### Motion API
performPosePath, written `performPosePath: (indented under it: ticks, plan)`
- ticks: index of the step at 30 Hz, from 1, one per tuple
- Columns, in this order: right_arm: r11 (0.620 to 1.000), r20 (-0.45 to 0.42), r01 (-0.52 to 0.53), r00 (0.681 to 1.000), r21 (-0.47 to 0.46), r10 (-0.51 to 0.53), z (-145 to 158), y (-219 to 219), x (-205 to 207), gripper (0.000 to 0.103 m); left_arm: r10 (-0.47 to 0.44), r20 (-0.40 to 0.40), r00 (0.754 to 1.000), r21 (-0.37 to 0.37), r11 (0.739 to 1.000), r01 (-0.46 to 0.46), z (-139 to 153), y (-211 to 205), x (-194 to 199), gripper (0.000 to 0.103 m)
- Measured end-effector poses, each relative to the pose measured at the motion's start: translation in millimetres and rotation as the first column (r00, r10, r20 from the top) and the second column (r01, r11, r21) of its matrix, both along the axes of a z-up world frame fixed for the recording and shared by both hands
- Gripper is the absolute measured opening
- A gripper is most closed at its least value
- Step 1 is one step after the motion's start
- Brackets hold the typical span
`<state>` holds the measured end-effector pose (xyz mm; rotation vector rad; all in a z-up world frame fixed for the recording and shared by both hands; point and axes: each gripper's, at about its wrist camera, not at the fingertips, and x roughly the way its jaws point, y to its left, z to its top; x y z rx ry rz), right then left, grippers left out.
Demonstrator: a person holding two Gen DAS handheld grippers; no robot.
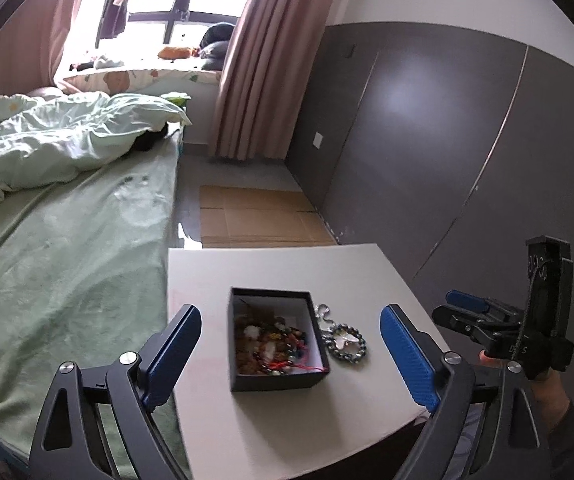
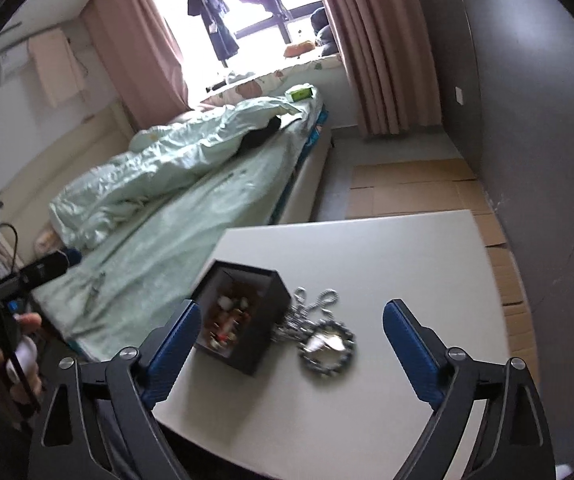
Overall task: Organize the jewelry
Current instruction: 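Withdraw both tools from the box toward the remaining jewelry, then grasp the silver ball chain with the left gripper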
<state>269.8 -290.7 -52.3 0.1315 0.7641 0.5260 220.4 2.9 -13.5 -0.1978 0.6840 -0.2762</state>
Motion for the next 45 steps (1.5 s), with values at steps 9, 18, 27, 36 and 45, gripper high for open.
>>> performPosePath:
  ticks: [9,18,27,36,45]
  plan:
    - [1.000,-0.064,-0.010,0.998,-0.003,0.009,-25.8,-33.4,2.4,0.094,-0.049,-0.014,0.999,0.022,0.999,0.050,-19.3,-45.5,-7.4,0.091]
    - [0.998,-0.116,-0.019,0.993,0.060,0.026,-59.1,-49.4,10.7,0.086,-0.091,-0.027,0.996,0.044,0.995,0.092,-48.5,-95.4,-18.0,0.085]
    - [0.994,-0.158,0.017,0.987,0.111,0.001,-77.9,-69.2,11.2,0.072,-0.085,-0.106,0.991,0.057,0.994,0.092,-90.8,-126.3,-0.2,0.055]
    - [0.975,-0.198,0.083,0.979,0.205,-0.041,-85.5,-96.6,18.4,0.072,-0.012,-0.163,0.987,0.059,0.998,0.022,-123.7,-129.0,38.3,0.050]
    - [0.962,-0.225,0.082,0.974,0.260,-0.022,-90.5,-97.0,26.5,0.072,0.071,-0.153,0.986,0.132,0.990,-0.050,-133.4,-121.0,60.0,0.036]
